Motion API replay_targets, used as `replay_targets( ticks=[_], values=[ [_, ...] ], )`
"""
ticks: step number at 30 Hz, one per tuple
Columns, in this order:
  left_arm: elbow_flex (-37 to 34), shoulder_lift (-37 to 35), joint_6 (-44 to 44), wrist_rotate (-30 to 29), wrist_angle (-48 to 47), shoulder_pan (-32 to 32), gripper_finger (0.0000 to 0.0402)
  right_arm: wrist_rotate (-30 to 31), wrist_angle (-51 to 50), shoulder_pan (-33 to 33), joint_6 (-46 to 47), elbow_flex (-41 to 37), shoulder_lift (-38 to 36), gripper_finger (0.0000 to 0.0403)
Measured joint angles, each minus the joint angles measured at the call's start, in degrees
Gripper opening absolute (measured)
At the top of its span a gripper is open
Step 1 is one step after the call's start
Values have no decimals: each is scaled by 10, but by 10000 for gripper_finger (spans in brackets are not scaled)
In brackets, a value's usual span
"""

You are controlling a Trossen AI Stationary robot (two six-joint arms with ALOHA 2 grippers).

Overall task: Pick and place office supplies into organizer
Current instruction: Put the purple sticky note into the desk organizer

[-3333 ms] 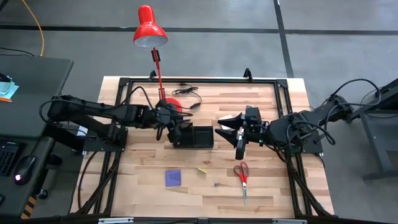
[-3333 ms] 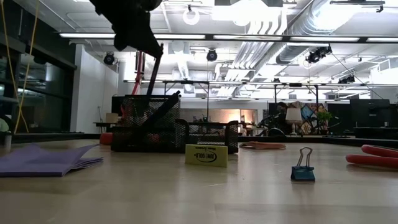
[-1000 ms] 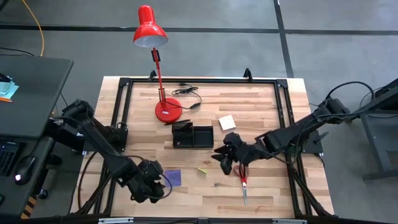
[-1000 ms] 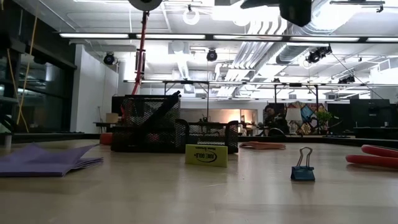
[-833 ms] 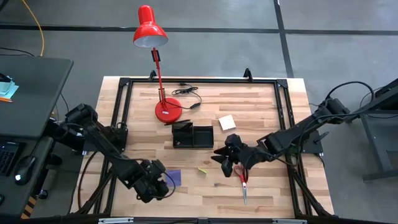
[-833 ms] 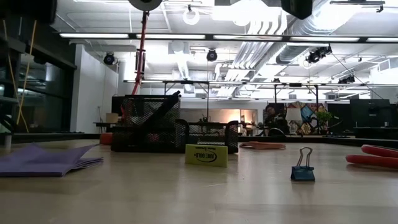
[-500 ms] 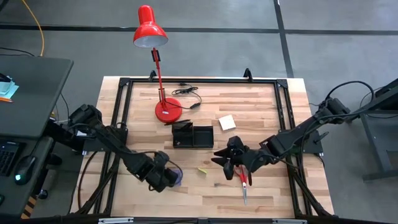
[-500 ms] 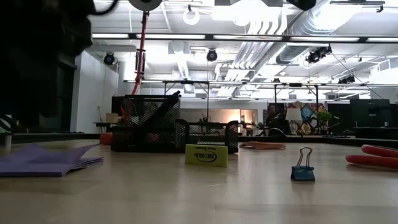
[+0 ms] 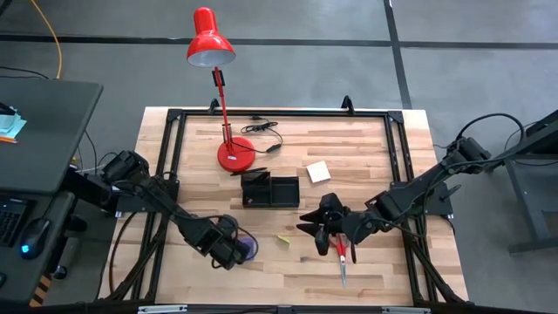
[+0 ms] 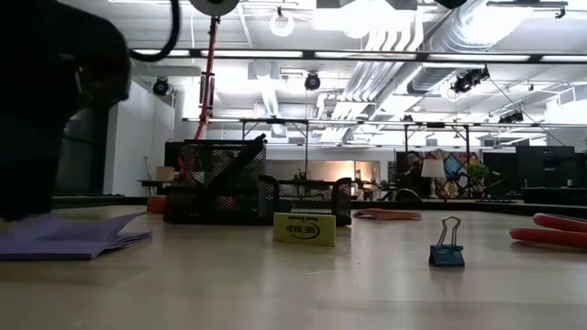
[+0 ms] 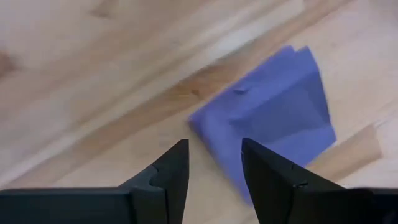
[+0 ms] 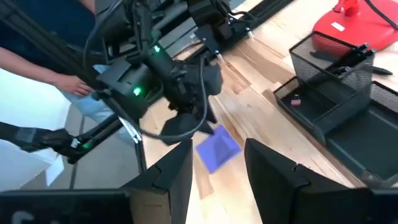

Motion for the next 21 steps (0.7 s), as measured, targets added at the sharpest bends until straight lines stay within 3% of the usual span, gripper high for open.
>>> replay_targets(
  ticks=[21],
  values=[
    [-1,17,0,-11,72,0,111,-3,-11,-3,-3,0,0,138]
  ],
)
